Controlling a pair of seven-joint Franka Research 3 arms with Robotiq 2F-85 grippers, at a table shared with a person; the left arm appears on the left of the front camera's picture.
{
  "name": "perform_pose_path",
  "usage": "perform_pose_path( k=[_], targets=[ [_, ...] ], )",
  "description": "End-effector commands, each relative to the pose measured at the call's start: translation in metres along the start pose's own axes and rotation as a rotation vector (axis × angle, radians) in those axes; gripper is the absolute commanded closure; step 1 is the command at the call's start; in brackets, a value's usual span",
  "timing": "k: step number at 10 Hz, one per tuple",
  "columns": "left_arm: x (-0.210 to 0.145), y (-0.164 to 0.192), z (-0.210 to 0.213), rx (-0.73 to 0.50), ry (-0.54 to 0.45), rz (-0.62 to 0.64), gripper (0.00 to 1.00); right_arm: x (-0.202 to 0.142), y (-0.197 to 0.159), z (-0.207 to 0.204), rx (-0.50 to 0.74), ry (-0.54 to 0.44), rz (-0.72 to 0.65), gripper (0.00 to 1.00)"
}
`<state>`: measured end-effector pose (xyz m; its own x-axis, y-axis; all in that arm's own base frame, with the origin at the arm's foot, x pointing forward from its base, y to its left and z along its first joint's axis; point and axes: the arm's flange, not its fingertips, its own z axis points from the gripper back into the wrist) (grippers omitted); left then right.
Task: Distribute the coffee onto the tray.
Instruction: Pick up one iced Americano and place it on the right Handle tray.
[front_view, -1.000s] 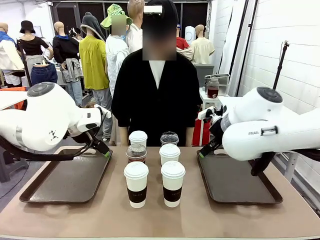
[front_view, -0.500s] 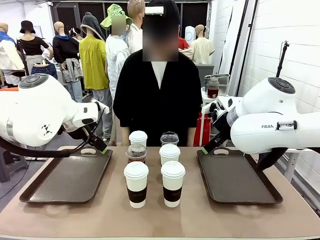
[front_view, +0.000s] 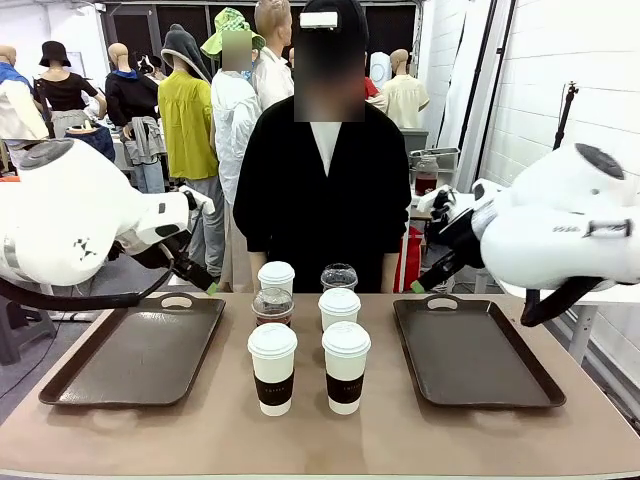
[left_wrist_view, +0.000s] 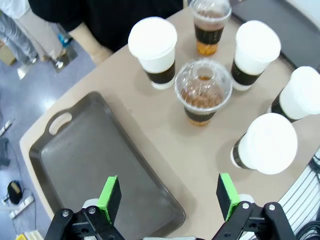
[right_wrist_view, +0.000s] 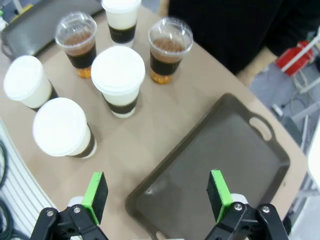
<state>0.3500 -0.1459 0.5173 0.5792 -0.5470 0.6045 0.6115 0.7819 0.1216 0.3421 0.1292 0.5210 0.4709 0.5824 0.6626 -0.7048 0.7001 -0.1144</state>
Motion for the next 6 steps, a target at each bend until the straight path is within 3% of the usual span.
perform_pose_path(
  k=[1,6],
  targets=[
    [-0.018,0.013,0.007,-0.135,-0.104,-0.039,0.00,-0.026,-0.011,0.017,0.106,-0.104,0.041,0.00],
    [-0.027,0.026,0.007,-0.265,-0.256,-0.030,0.00,-0.035,-0.029,0.017,0.280,-0.229,0.080,0.00]
  ],
)
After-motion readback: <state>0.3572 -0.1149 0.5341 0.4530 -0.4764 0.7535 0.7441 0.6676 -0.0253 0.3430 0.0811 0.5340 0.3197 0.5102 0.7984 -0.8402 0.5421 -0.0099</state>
